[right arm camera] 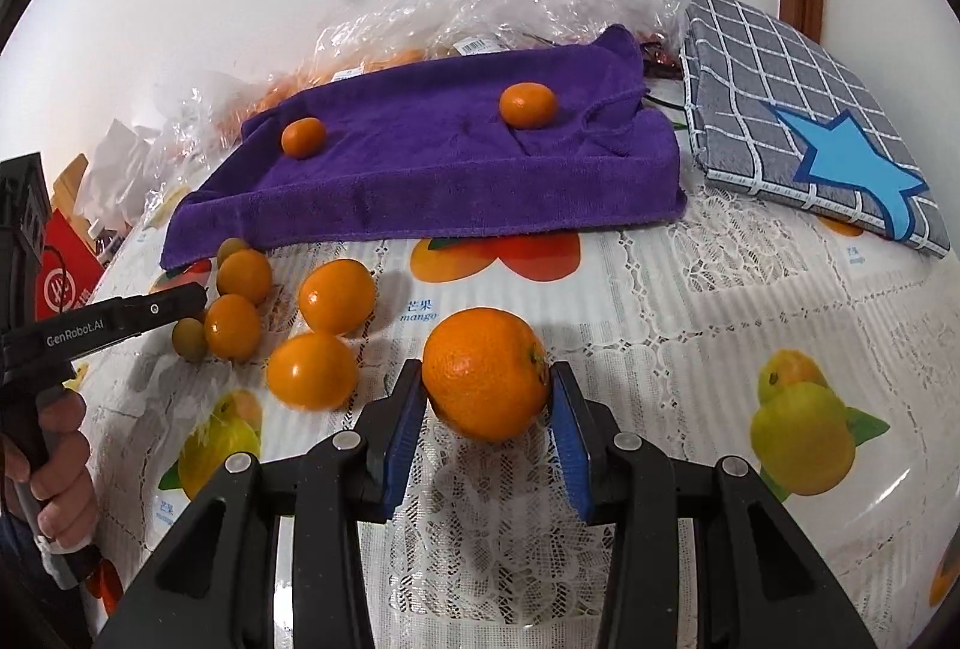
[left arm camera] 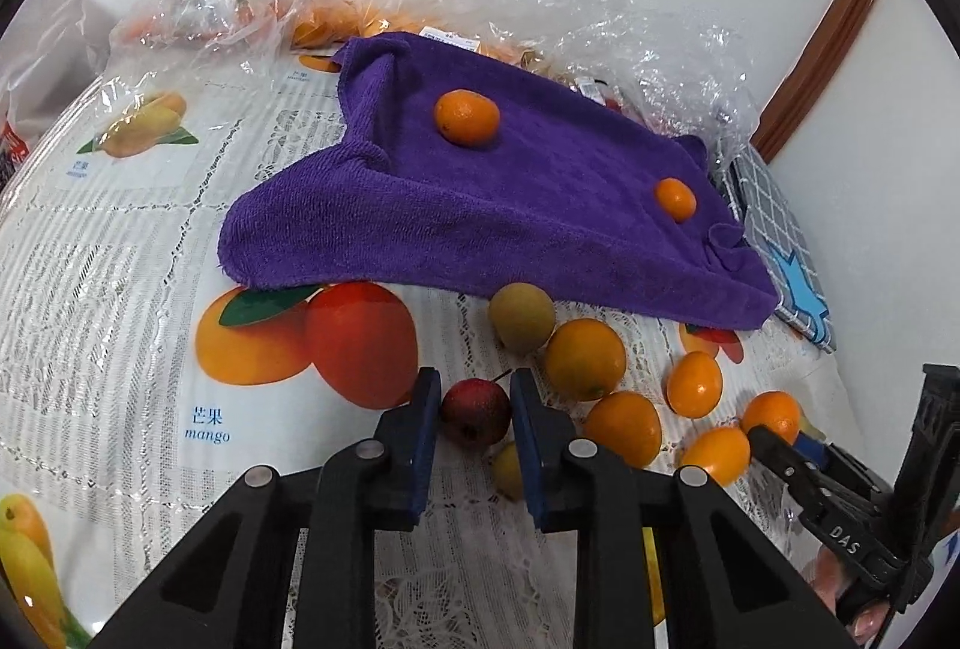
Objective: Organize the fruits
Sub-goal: 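Grasp a large orange with the right tool while the left tool grasps the small red fruit, then carry both fruits onto the purple towel and open both tools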
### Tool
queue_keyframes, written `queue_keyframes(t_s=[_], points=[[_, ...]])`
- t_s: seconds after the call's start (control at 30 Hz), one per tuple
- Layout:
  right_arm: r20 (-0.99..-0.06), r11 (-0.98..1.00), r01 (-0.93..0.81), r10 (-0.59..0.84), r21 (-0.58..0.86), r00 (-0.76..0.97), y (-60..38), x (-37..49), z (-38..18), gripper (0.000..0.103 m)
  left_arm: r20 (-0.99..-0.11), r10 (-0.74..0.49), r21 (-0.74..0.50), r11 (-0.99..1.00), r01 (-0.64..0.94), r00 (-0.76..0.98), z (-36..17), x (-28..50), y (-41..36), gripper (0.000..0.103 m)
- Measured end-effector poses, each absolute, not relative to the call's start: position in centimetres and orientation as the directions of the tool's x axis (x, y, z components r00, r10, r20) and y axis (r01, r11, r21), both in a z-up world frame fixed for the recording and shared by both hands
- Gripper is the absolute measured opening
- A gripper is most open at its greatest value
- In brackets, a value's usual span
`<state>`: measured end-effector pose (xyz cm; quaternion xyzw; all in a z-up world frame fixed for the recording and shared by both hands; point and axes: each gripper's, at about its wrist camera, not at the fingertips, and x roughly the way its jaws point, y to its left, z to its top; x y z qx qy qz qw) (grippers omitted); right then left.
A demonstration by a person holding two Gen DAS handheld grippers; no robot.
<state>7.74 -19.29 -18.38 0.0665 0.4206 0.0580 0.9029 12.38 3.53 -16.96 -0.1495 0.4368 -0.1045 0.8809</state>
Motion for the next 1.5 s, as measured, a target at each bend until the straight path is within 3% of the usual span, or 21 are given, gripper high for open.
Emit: queue_keyframes(t_s=[0.17,0.77,1.03,1.33,1.5], points=[[-0.761,0.986,-0.036,0.149,0.164,0.631,-19.3,7.9,-18.5,0.039,-0.697,-0.331,-0.405,0.914,0.033,0.637,-16.7,11.6,4.5,0.023],[-0.709,0.971,-0.019,0.186,0.237,0.680,-20.6,7.0,-17.7,0.038,-0.651,-0.253,-0.394,0.919,-0.034,0.716,-16.0,10.9,6.0,0.023],[-0.692,0.980,-0.028,0.159,0.197,0.704,-21.0,8.3,-15.9,0.038,-0.613,-0.230,-0.364,0.931,-0.012,0.756,-14.2,10.9,5.6,0.023],[-0.625,0.986,-0.072,0.152,0.153,0.765,-21.2,12.5,-11.7,0.038,-0.568,-0.190,-0.300,0.954,0.014,0.801,-9.7,14.8,4.8,0.023],[-0.587,0.984,-0.094,0.166,0.152,0.792,-21.1,15.7,-10.0,0.038,-0.567,-0.206,-0.330,0.944,0.010,0.798,-9.1,18.6,4.1,0.023]])
